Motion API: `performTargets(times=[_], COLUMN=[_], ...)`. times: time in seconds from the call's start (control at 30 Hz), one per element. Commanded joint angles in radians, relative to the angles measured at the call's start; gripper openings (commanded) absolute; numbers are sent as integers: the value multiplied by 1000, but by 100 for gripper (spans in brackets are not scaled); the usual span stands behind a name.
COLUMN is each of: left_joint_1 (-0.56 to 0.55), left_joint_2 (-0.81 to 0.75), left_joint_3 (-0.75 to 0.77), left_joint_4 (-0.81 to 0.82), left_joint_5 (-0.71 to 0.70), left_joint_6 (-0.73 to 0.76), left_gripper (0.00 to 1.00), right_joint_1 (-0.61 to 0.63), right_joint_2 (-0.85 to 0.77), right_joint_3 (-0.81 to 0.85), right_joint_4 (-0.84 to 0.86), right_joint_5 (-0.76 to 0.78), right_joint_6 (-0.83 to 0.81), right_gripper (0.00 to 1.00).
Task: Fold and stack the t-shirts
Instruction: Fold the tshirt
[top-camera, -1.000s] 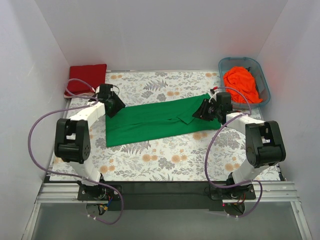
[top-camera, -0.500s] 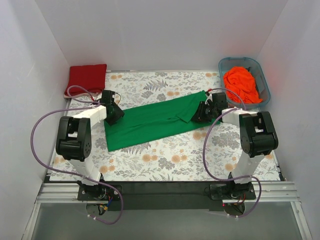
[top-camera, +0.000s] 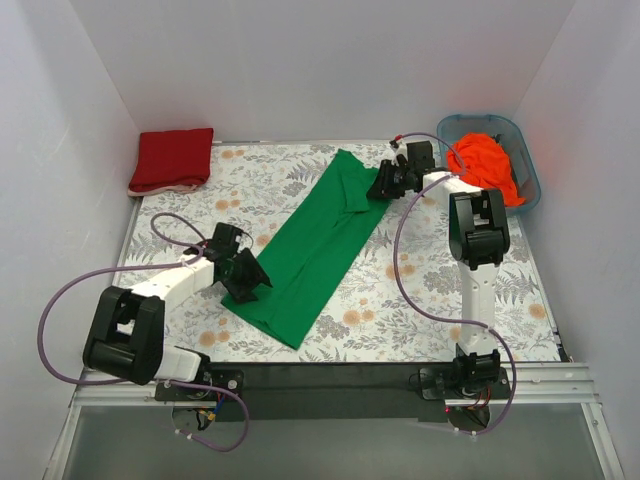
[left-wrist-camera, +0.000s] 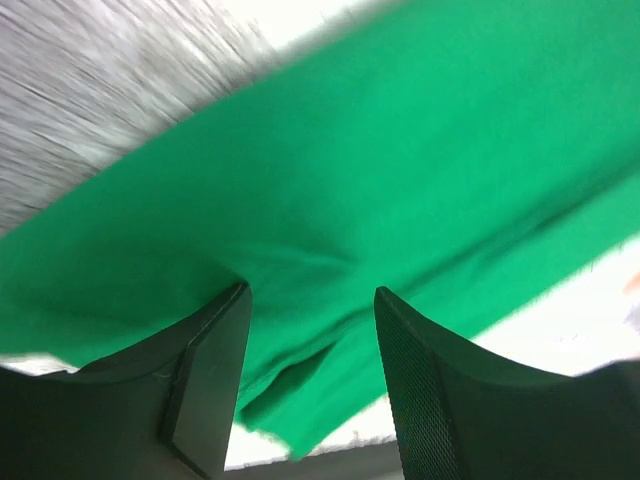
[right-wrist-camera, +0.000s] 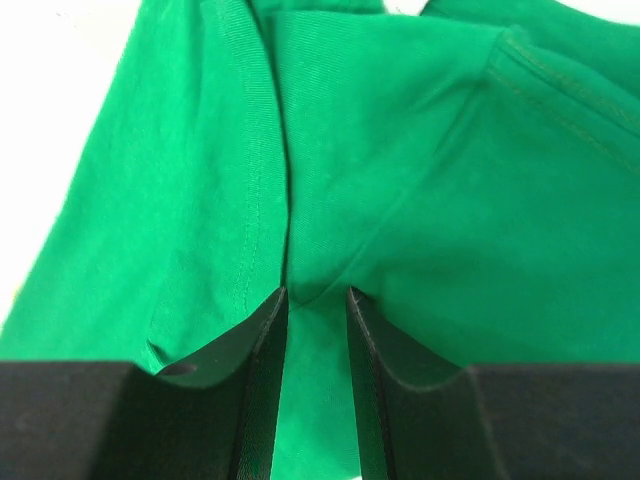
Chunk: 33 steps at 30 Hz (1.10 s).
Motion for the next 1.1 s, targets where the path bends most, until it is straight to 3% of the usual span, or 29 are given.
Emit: performTargets(times=[0.0, 0.07, 0.3, 0.43, 0.67, 0.9, 1.07], left_joint_1=[-114, -194, -283, -285, -277, -268, -268], left_joint_2=[26, 32, -20, -61, -103, -61, -34], left_joint_3=[-46, -46, 42, 121, 203, 178, 158], left_joint_4=[-86, -71, -111, -180, -212, -178, -158], left_joint_5=[171, 194, 159, 58, -184, -217, -180], left_joint_6=[-57, -101, -140, -132, -111, -71, -65], left_gripper=[52, 52, 61, 70, 70, 66, 66], right_joint_1=[-7, -9, -20, -13, 51, 103, 96], right_joint_2=[97, 112, 5, -136, -346, -265, -163], right_joint_3=[117, 154, 164, 41, -361, -410, -363], right_joint_4=[-58, -57, -59, -19, 264, 389, 397], right_joint_5=[-53, -70, -50, -53, -65, -70, -62], right_joint_6=[-25, -17, -25, 24, 242, 380, 366], right_gripper=[38, 37, 38, 38, 37, 34, 35])
